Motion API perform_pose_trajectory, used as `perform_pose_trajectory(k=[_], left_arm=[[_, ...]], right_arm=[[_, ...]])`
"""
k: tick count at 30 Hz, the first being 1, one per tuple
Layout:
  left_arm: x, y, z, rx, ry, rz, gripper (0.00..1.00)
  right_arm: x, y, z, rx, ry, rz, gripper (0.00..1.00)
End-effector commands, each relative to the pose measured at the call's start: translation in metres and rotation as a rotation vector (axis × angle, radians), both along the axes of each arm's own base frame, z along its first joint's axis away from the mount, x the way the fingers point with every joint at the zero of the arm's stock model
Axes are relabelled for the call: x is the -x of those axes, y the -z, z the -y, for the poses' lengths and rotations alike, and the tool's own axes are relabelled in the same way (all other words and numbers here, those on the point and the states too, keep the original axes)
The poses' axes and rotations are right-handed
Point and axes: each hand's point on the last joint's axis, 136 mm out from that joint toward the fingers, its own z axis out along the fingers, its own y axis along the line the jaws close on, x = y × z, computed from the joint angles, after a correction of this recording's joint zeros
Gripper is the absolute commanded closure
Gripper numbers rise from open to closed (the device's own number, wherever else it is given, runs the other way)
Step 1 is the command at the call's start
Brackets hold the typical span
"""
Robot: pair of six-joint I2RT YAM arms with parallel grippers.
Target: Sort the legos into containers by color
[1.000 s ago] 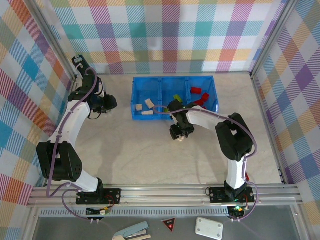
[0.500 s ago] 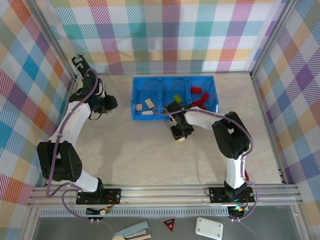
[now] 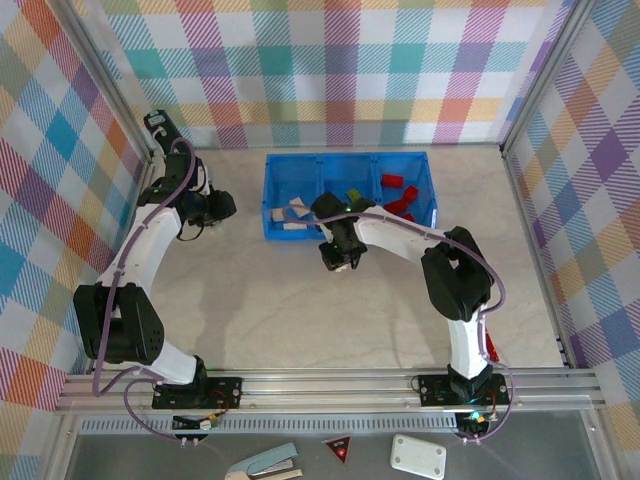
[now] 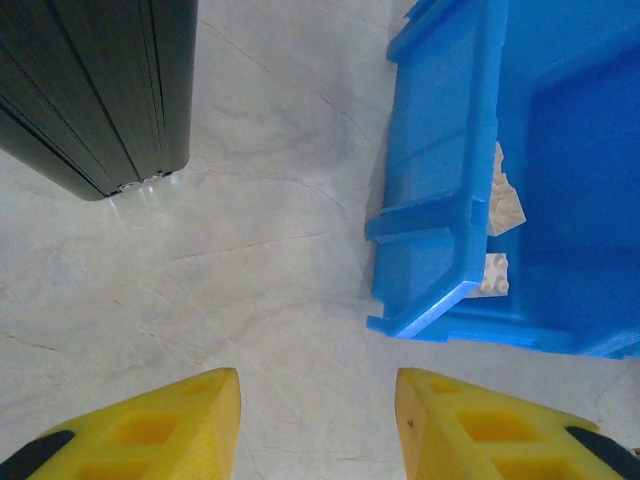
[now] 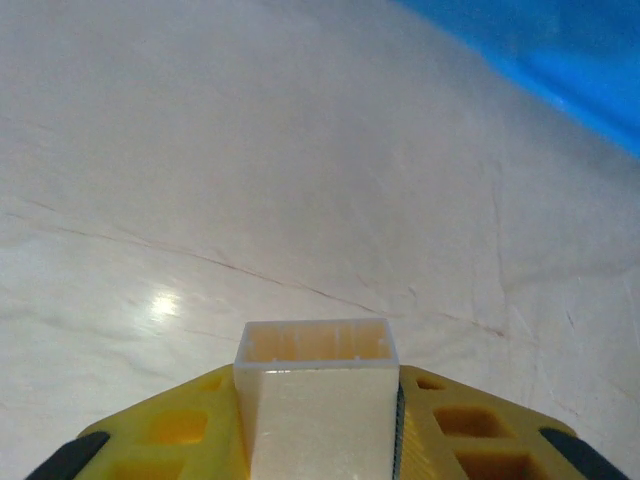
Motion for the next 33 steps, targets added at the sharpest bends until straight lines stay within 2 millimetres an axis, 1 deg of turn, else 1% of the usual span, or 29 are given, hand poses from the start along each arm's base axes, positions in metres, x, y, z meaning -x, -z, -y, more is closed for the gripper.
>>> perform_pose_trajectory(k=[1,6,10,13,19,23,25,27,30,33], left_arm=[[0.003,-0.011,-0.002,0.016,0.006,0.04,0.55],[0.003,-0.012,-0.001,0.021,0.008,0.044,0.55],[0.004,-0.01,0.0,0.027,0.01,0.039,0.55],[0.004,-0.007,0.001,0.031,0.012,0.032,0.54],[0.005,0.001,0.0,0.033,-0.006,0.0,0.53],[0.006,0.001,-0.002,0.041,-0.032,-0.011,0.5],[0.006,-0.002,-0.003,0.048,-0.048,-0.012,0.48],[0.007,-0.005,-0.002,0.056,-0.058,-0.01,0.46],[0.009,-0.006,-0.003,0.064,-0.072,-0.013,0.41],[0.015,-0.004,-0.005,0.068,-0.1,-0.013,0.38]], right_arm=[[0.0,-0.012,-0.018,-0.036,-0.007,-0.026,0.71],[-0.021,-0.04,-0.046,-0.119,-0.006,0.014,0.71],[-0.042,-0.055,-0.066,-0.164,0.002,0.06,0.71],[-0.06,-0.056,-0.08,-0.179,0.009,0.09,0.71],[-0.096,-0.048,-0.103,-0.186,0.039,0.156,0.7],[-0.116,-0.045,-0.111,-0.184,0.052,0.207,0.66],[-0.122,-0.048,-0.114,-0.191,0.054,0.227,0.6],[-0.125,-0.055,-0.116,-0.206,0.053,0.244,0.51],[-0.124,-0.069,-0.114,-0.214,0.048,0.262,0.46],[-0.12,-0.085,-0.106,-0.208,0.046,0.283,0.41]])
